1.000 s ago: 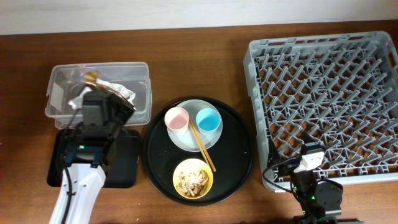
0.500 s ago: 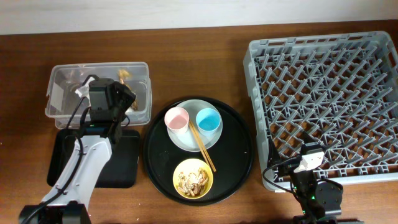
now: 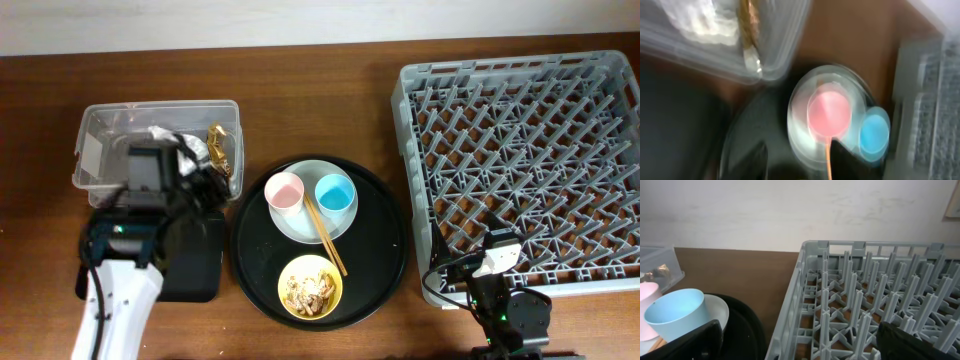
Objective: Sort waste into correct bins and load items into the dishwasher rack
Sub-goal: 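Move gold wrapper with left gripper and release into clear bin, then grasp the yellow bowl of food scraps with left gripper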
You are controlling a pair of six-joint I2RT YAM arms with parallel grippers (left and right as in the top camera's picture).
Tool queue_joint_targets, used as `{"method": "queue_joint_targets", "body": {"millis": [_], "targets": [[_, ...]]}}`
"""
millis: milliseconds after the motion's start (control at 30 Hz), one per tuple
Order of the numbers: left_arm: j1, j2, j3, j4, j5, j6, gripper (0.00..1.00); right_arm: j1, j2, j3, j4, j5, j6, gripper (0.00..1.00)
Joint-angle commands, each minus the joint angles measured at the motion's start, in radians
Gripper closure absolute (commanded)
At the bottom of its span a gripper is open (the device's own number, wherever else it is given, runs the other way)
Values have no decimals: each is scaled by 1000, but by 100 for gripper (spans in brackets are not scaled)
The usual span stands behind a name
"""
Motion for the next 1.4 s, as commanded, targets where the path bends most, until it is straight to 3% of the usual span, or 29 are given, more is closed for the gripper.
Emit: {"method": "queue_joint_targets", "body": {"millis": [0,200,333,567,767,1067,1367], "targets": [[-146,5,0,-137,69,31,64,-6,-8,-5,-6,8,11,1],[-451,36,-32,-160,54,24,69,-6,-8,-5,-6,8,11,1],[-646,95,-32,-113,-46,-74,68,-6,-8,-5,-6,8,11,1],[-864,267,-32,6,-99,-142,60,-6,-8,-5,-6,8,11,1],[-903,384,-32,48,-174,-156,65,-6,-8,-5,-6,8,11,1],[-903,396,-32,26,-285,-155,67,-6,-8,-5,-6,8,11,1],[-911,402,-33,31,-257,-155,67,-6,-8,-5,-6,8,11,1]]}}
